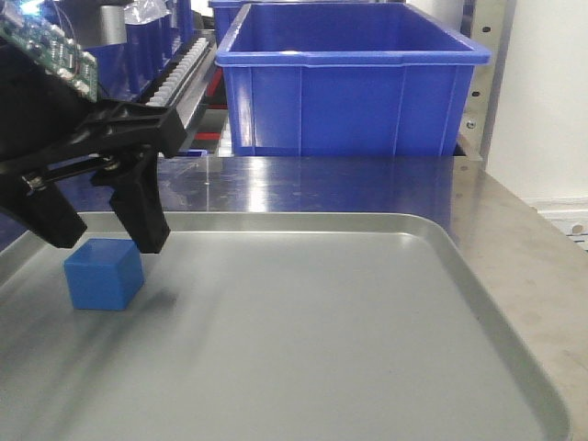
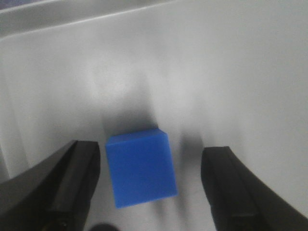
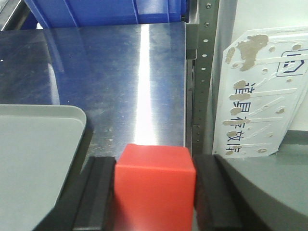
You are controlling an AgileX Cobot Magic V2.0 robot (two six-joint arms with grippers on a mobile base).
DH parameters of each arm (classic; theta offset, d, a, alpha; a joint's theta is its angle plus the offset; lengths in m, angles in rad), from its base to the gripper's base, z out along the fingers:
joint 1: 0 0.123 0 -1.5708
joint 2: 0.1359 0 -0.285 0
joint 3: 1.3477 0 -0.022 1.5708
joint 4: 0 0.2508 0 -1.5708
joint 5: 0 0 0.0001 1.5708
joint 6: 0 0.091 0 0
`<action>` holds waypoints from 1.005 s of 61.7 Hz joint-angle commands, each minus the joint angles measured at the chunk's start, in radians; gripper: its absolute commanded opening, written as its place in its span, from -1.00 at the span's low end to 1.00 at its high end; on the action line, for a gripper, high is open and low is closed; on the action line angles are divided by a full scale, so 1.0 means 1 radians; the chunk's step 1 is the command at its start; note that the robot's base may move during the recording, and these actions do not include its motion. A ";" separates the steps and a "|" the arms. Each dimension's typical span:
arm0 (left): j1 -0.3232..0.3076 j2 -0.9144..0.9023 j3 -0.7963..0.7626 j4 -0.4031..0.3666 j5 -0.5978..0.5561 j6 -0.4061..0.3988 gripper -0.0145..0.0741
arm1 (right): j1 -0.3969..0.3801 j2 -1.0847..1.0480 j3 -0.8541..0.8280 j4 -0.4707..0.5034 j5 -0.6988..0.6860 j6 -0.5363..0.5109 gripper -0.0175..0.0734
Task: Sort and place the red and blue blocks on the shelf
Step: 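Lower the open left gripper over the blue cube, then close the left gripper on the blue cube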
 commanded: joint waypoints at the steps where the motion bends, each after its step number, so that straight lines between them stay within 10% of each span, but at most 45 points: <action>1: -0.009 -0.026 -0.031 0.022 -0.033 -0.031 0.46 | -0.006 -0.002 -0.027 -0.012 -0.088 -0.007 -0.51; 62: -0.009 -0.025 -0.031 0.052 -0.041 -0.063 0.39 | -0.006 -0.002 -0.027 -0.012 -0.088 -0.007 -0.51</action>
